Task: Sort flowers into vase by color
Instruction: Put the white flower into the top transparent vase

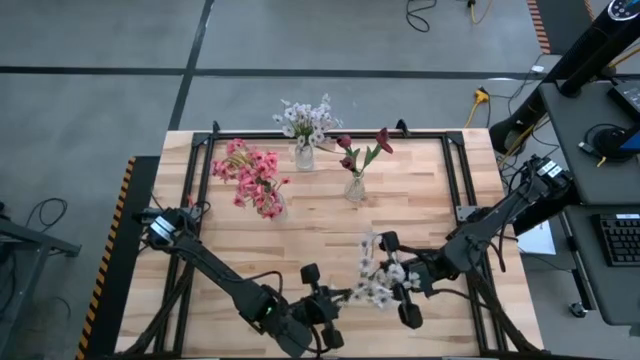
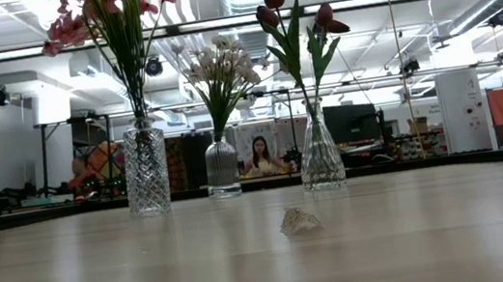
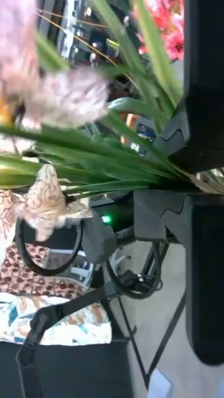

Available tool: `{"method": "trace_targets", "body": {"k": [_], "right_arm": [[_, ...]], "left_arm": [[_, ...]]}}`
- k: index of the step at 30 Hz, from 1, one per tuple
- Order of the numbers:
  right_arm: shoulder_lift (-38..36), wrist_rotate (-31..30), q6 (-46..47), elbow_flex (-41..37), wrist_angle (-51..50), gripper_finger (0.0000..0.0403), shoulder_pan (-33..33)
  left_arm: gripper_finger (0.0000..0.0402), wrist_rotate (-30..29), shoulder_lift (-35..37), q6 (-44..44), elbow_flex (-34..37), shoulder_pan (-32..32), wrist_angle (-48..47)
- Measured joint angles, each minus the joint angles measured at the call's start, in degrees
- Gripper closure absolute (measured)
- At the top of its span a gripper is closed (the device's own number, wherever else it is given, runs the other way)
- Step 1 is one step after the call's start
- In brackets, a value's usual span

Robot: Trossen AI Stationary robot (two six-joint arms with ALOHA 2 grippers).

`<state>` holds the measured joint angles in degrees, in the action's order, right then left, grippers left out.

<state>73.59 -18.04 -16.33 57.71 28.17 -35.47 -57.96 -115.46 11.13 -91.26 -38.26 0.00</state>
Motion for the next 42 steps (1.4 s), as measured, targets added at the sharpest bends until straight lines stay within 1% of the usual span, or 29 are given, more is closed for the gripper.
{"method": "trace_targets", "body": {"k": [3, 14, 16, 18, 20, 25, 28, 31, 33, 35, 39, 42], "right_arm": [[0.0, 0.0, 1.8, 0.0, -1.1, 0.0362, 0.0], [-2.6, -0.3, 1.4, 0.0, -4.6, 0.0263, 0.0], [-3.8, -0.9, 1.4, 0.0, -7.6, 0.025, 0.0], [-5.2, -3.4, 2.4, 0.0, -11.1, 0.0239, 0.0], [-6.7, -5.3, 4.2, 0.0, -15.4, 0.0228, -0.1], [-10.2, -6.1, 10.9, 0.0, -25.4, 0.0207, -0.1], [-11.9, -6.1, 15.2, 0.0, -31.3, 0.0198, -0.1], [-12.1, -6.9, 18.3, -0.4, -34.6, 0.0193, -0.1], [-11.1, -9.8, 18.6, -1.1, -34.6, 0.0191, 0.0], [-9.7, -12.6, 18.5, -2.0, -32.3, 0.0191, 0.2], [-6.3, -13.1, 16.5, -3.7, -23.4, 0.019, 1.4], [-4.4, -13.0, 15.1, -3.7, -19.6, 0.019, 2.6]], "left_arm": [[0.0399, -1.3, 0.0, 0.6, 0.0, -0.2, -1.4], [0.0401, -7.5, 0.5, 2.7, 0.0, -0.2, -7.8], [0.0401, -9.8, 0.8, 4.7, 0.0, -0.1, -10.4], [0.0401, -11.8, 1.2, 7.6, 0.0, 0.1, -13.2], [0.0401, -12.4, 1.5, 10.4, 0.0, 0.4, -15.7], [0.0401, -12.4, 2.2, 16.4, 0.0, 1.4, -20.6], [0.0401, -12.1, 2.3, 17.0, 0.0, 1.9, -20.8], [0.0401, -9.9, 2.6, 17.1, 0.0, 2.6, -20.7], [0.0401, -9.4, 2.8, 16.7, 0.0, 2.9, -20.7], [0.0401, -7.3, 2.9, 15.9, 0.0, 3.5, -20.6], [0.0401, -4.2, 2.9, 15.7, 0.0, 4.9, -20.6], [0.0401, -4.0, 2.9, 15.6, 0.0, 5.6, -20.6]]}}
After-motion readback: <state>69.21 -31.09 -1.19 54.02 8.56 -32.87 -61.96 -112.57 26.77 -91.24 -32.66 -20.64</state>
